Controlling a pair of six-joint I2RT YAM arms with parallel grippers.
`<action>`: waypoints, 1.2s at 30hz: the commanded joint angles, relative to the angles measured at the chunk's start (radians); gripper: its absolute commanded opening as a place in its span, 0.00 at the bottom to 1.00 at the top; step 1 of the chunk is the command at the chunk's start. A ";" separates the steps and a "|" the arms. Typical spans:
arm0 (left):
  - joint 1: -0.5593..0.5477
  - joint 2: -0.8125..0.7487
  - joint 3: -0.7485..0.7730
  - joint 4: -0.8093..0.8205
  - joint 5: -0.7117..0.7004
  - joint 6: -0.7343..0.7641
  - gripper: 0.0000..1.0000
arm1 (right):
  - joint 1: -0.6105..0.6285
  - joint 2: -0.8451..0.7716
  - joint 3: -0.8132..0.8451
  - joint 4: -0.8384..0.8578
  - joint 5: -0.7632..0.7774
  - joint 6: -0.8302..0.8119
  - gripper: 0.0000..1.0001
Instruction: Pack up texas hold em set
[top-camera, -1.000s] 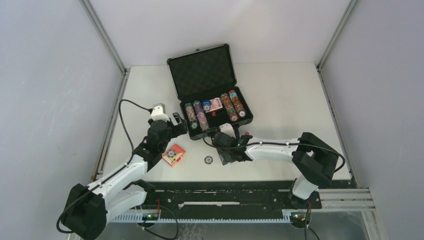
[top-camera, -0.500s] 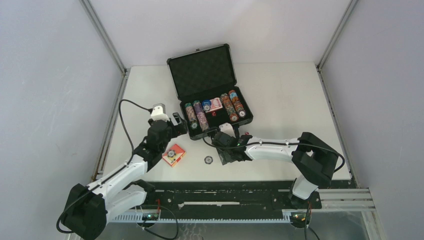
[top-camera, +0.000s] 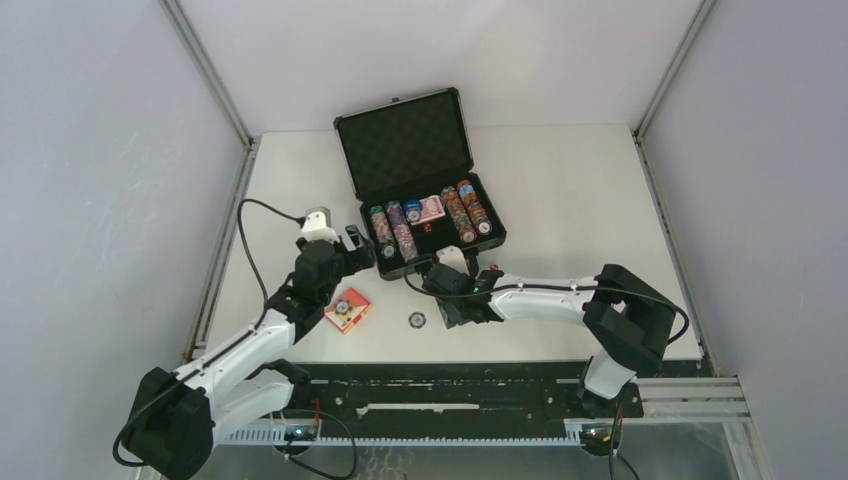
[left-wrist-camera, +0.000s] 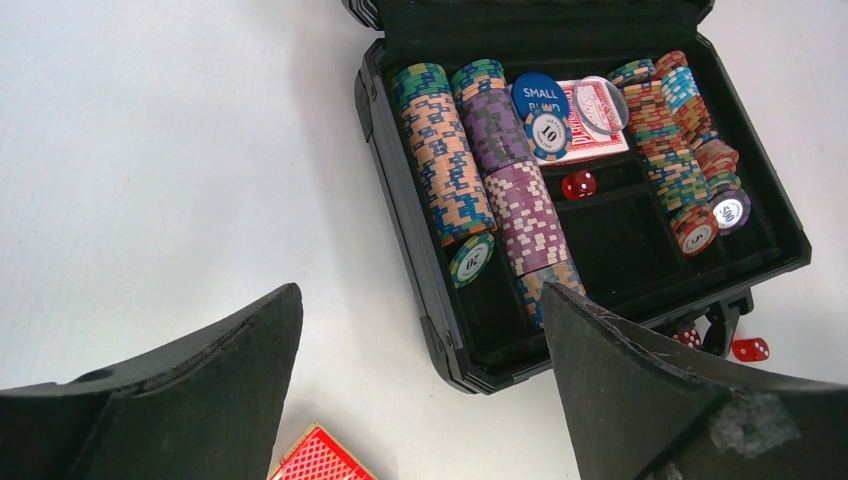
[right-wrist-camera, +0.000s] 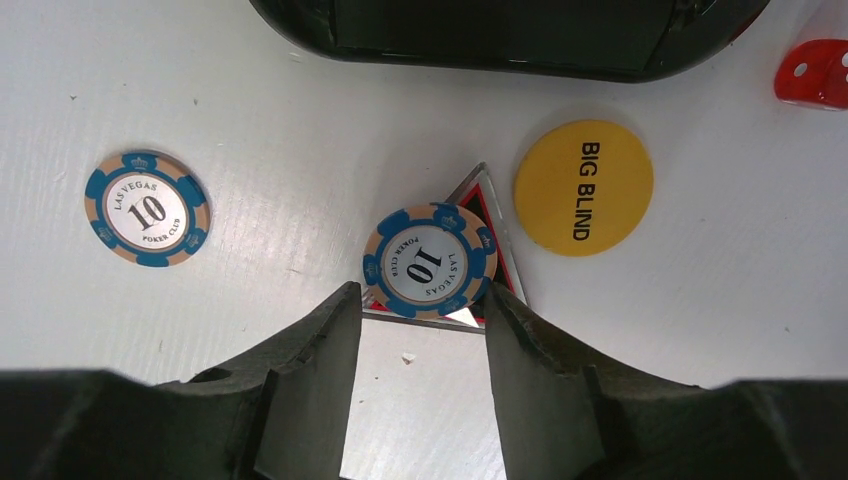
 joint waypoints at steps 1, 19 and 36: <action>-0.004 -0.017 0.018 0.020 0.009 -0.009 0.93 | 0.006 0.003 0.033 0.032 -0.009 0.003 0.56; -0.006 -0.017 0.017 0.022 0.013 -0.009 0.93 | 0.002 0.024 0.067 0.020 0.021 -0.002 0.70; -0.005 -0.013 0.018 0.028 0.025 -0.012 0.93 | -0.002 0.045 0.083 -0.007 0.049 0.010 0.67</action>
